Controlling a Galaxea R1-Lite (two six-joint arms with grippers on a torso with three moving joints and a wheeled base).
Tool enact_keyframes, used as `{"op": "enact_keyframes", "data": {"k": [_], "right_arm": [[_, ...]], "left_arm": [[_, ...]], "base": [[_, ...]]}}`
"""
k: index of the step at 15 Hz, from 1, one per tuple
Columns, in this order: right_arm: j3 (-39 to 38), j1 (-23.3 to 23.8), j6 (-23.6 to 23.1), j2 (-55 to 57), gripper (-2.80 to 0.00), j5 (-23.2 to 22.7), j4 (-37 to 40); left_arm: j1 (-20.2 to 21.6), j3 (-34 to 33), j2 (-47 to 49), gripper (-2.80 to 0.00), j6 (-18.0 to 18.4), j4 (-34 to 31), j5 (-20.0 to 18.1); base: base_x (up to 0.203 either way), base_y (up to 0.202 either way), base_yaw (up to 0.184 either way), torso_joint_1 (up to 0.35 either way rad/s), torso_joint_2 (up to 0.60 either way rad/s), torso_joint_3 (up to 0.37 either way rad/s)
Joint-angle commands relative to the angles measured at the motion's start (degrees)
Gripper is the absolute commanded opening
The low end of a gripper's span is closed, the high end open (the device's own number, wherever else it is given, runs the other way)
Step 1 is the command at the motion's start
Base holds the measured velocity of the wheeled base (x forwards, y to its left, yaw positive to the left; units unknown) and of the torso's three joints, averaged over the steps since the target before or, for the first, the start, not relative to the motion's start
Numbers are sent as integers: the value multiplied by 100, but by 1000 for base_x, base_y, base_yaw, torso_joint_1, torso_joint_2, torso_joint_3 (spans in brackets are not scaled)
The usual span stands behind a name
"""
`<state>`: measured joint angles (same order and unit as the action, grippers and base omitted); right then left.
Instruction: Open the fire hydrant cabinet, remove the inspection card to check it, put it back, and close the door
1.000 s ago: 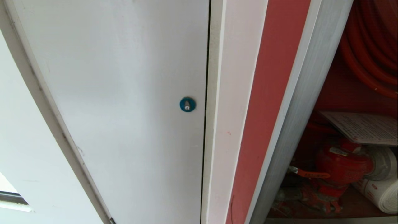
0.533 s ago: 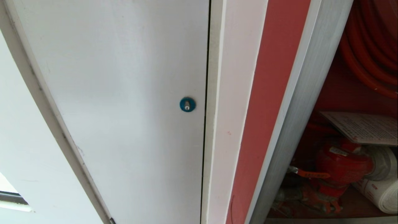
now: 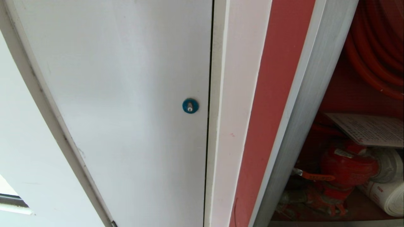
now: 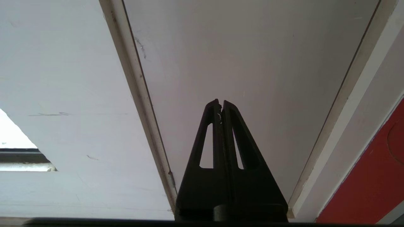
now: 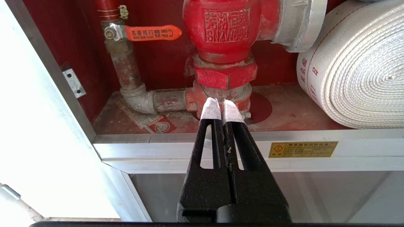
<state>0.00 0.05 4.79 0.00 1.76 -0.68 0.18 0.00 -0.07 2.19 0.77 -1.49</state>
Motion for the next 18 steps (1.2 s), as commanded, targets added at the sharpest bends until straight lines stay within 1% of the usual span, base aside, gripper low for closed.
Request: {"op": "enact_keyframes", "data": {"k": [1,4,18], "right_arm": [[-18,4,4,0,-280,0,-2],[-18,-1,8,0,-280,0,-2],[-18,4,4,0,-280,0,-2]], "left_arm": [[-1,-70,7,-280,0,2,-1],[0,-69,7,-280,0,2,-1],[-1,-70,7,-280,0,2,-1]], "base": [[0,0,0,0,0,0],[-29,0,-1,1,2,-1],[-194,0,0,1,2,2]]}}
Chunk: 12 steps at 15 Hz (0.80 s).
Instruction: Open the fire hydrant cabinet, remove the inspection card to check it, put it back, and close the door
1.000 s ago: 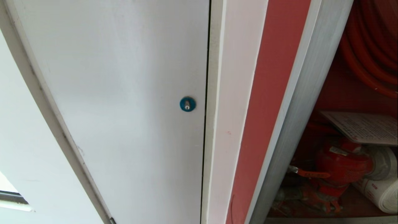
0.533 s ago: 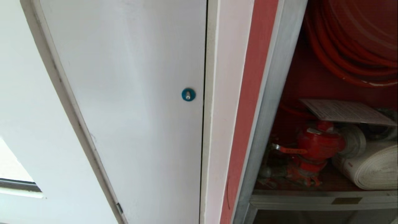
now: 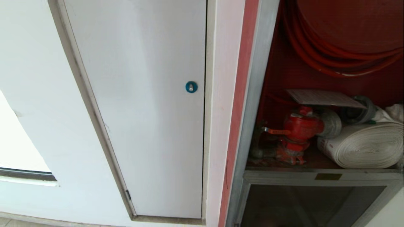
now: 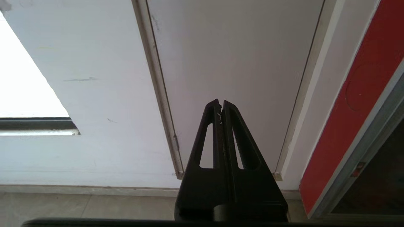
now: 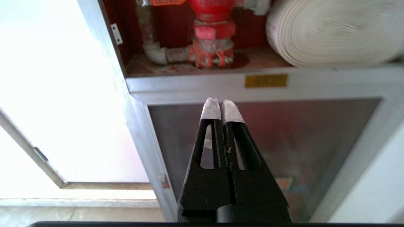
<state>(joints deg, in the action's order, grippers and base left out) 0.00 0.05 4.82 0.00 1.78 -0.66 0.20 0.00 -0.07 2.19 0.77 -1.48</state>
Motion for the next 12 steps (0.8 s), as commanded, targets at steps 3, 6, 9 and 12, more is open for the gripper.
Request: {"op": "enact_keyframes", "data": {"k": [3,6,9,12], "right_arm": [[-18,3,2,0,-280,-2,-4],[-18,-5,2,0,-280,-2,-4],[-18,-5,2,0,-280,-2,-4],[-18,4,2,0,-280,-2,-4]], "left_arm": [[-3,-68,7,-280,0,2,-1],[-3,-70,7,-280,0,2,-1],[-3,-70,7,-280,0,2,-1],[-3,-70,7,-280,0,2,-1]], "base": [[-198,0,3,3,3,4],[-198,0,1,0,3,3],[-195,0,-2,0,2,3],[-194,0,-1,2,1,2]]}}
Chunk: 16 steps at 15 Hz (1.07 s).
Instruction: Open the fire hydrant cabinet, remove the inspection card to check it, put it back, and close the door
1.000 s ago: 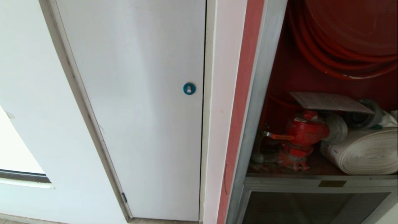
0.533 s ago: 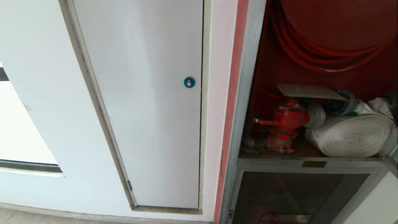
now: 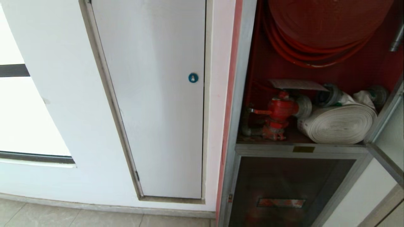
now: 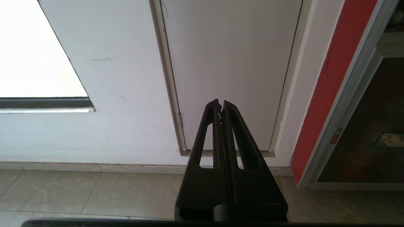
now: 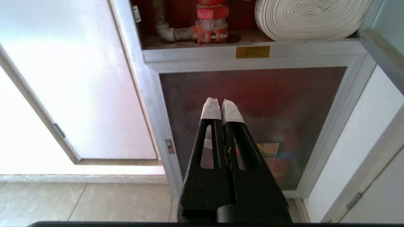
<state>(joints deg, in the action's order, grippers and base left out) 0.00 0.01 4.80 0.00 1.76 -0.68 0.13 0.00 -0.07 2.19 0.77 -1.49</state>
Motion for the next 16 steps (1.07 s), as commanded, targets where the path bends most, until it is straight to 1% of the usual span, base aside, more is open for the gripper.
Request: {"op": "enact_keyframes", "data": {"k": [1,11,16], "right_arm": [[-18,8,3,0,-280,0,-2],[-18,8,3,0,-280,0,-2],[-18,3,3,0,-280,0,-2]], "left_arm": [[12,-70,7,-280,0,2,-1],[4,-70,7,-280,-17,2,7],[4,-64,7,-280,-17,2,-1]], "base": [[-194,0,1,-1,4,-1],[-191,0,1,2,3,4],[-11,0,0,-1,-2,1]]}}
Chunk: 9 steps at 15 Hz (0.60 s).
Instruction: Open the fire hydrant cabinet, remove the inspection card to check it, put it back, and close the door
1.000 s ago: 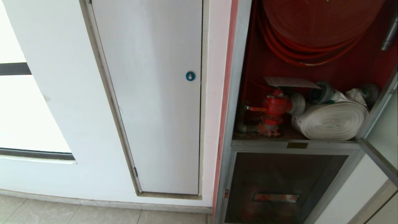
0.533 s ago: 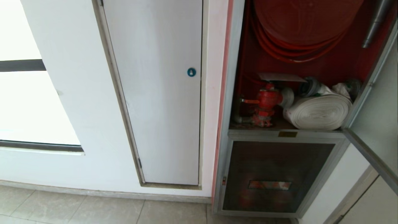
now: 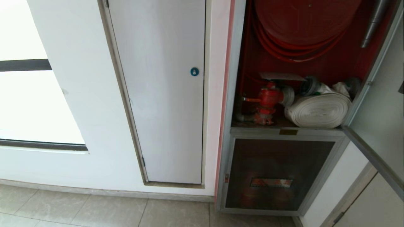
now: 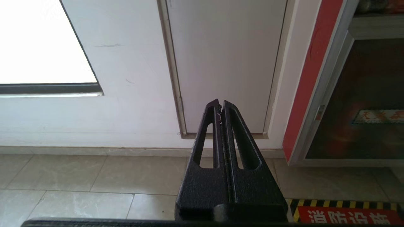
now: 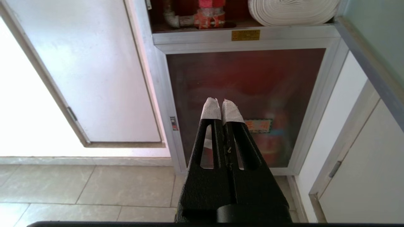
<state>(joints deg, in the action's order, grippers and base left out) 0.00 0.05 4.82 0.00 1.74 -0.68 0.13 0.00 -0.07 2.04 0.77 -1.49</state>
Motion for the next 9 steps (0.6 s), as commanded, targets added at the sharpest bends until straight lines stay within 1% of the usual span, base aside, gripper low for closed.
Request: {"op": "enact_keyframes", "data": {"k": [1,9], "right_arm": [[-18,-5,2,0,-280,1,-2],[-18,1,6,0,-280,1,-2]], "left_arm": [[4,-70,7,-280,7,2,-1],[4,-68,7,-280,5,2,-1]], "base": [[0,0,0,0,0,0],[0,0,0,0,0,0]]}}
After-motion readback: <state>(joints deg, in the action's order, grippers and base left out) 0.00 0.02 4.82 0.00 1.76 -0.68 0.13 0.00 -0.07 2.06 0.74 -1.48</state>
